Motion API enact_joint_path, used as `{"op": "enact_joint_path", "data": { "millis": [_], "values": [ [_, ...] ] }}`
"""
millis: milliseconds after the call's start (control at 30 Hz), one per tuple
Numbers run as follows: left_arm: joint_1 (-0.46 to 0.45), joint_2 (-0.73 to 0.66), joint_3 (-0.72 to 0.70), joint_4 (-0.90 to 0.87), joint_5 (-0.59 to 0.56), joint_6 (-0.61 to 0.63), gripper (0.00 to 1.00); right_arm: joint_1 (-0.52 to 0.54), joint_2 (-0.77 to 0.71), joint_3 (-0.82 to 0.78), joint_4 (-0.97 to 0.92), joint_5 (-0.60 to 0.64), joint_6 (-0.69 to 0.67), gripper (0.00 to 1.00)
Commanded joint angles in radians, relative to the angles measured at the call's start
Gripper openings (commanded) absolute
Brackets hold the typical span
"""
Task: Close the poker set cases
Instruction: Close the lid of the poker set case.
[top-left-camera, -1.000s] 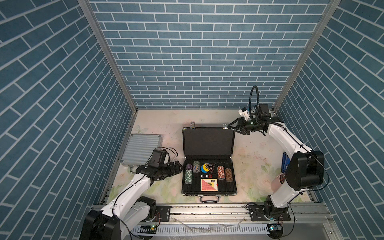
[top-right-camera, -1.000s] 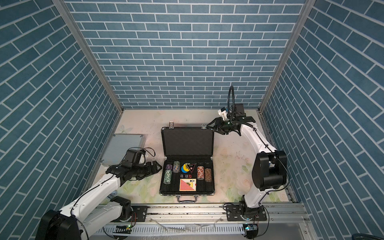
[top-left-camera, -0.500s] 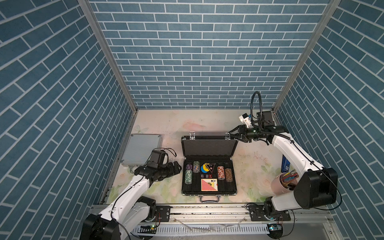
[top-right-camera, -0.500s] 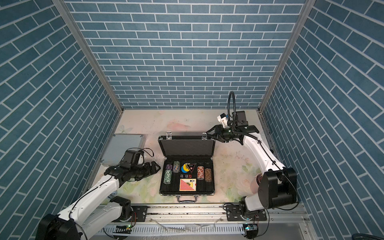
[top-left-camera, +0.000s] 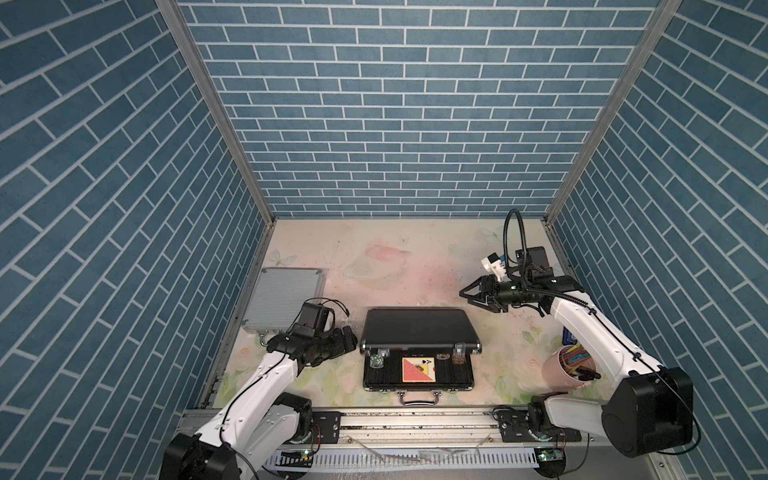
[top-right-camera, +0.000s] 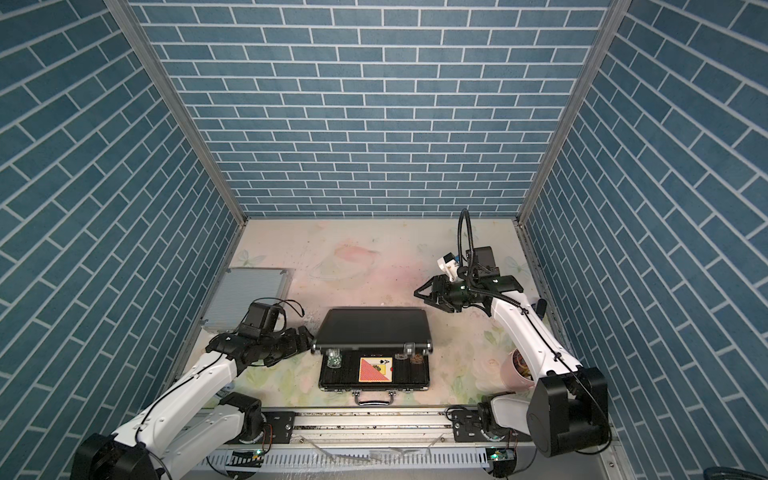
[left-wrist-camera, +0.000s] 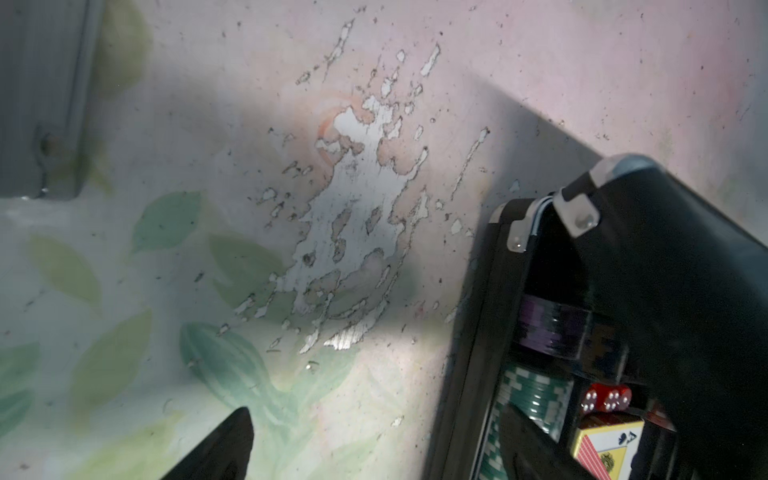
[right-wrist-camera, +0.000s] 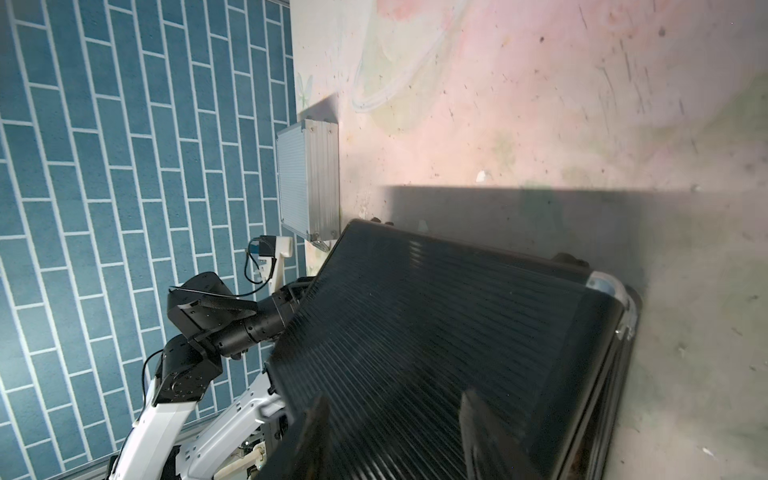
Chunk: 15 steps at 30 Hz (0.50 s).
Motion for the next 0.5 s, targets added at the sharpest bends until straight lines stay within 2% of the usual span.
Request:
{"op": "enact_joint_path", "data": {
  "millis": [0,300,467],
  "values": [
    [0.008,-0.009,0.023,-0.033,-0.025,-0.005,0.93,0.006,-0.039,-0.035,0.022,0.01,0.037,0.52],
    [0.0,-0.009,0.015,-0.01,0.024,0.003,0.93,0.02,-0.082,-0.172,0.003,0.087,0.029,0.52],
    [-0.066,-0.005,0.008,0.006,0.058,-0.001,0.94,0.075,-0.096,-0.259,0.012,0.17,0.039,0.54]
  ]
}}
